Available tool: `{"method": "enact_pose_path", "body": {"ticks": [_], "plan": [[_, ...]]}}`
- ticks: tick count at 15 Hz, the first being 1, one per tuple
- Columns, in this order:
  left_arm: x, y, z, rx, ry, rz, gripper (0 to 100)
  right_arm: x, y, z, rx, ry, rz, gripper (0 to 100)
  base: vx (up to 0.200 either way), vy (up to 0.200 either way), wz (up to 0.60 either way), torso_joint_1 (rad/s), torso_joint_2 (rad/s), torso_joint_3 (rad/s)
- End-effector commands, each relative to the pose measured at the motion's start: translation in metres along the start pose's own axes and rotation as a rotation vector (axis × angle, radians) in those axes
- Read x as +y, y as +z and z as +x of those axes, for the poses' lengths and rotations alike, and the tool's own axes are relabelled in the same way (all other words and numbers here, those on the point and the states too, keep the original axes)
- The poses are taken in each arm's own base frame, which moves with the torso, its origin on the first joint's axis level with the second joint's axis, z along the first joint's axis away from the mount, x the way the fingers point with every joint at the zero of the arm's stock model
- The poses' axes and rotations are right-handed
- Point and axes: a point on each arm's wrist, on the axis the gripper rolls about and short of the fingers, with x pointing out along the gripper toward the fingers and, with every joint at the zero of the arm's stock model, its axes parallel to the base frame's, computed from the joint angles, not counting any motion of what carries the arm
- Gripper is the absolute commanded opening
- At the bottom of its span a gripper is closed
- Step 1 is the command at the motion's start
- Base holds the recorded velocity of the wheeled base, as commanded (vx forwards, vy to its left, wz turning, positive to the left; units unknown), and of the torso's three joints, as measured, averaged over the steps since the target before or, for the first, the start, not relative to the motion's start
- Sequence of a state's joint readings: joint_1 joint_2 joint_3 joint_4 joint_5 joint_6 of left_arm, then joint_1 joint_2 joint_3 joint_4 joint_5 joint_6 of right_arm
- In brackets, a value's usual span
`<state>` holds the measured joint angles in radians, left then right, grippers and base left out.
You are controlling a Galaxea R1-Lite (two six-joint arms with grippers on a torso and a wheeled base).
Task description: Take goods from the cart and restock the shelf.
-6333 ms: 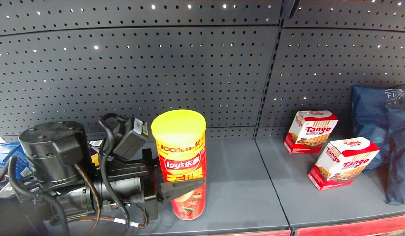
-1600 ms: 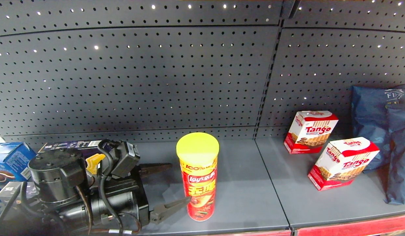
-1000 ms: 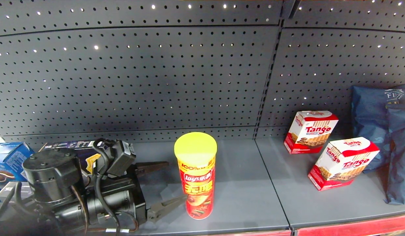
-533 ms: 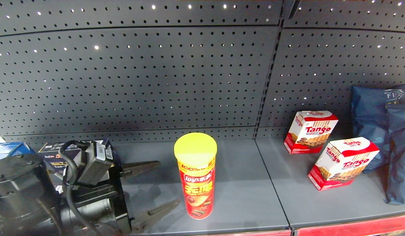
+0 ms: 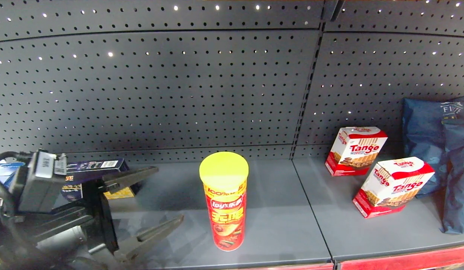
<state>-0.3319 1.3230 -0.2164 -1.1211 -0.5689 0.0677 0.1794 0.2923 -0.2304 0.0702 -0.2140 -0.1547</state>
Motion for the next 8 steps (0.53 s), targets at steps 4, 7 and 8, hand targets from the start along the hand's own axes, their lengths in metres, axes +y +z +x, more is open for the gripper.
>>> {"method": "enact_pose_path", "body": {"ticks": [4,7,8], "plan": [[-0.007,0.018,-0.043,-0.100,0.124,0.066,100,0.000,-0.002,-0.003,-0.018,-0.011,0.003,0,0.000,0.000,0.00,0.000,0.00,0.000],[-0.020,0.021,-0.061,-0.125,0.145,0.068,100,0.000,-0.009,-0.006,-0.035,-0.018,0.006,0,0.000,0.000,0.00,0.000,0.00,0.000],[-0.025,0.023,-0.068,-0.133,0.180,0.073,100,0.000,-0.011,-0.007,-0.037,-0.017,0.006,0,0.000,0.000,0.00,0.000,0.00,0.000]]}}
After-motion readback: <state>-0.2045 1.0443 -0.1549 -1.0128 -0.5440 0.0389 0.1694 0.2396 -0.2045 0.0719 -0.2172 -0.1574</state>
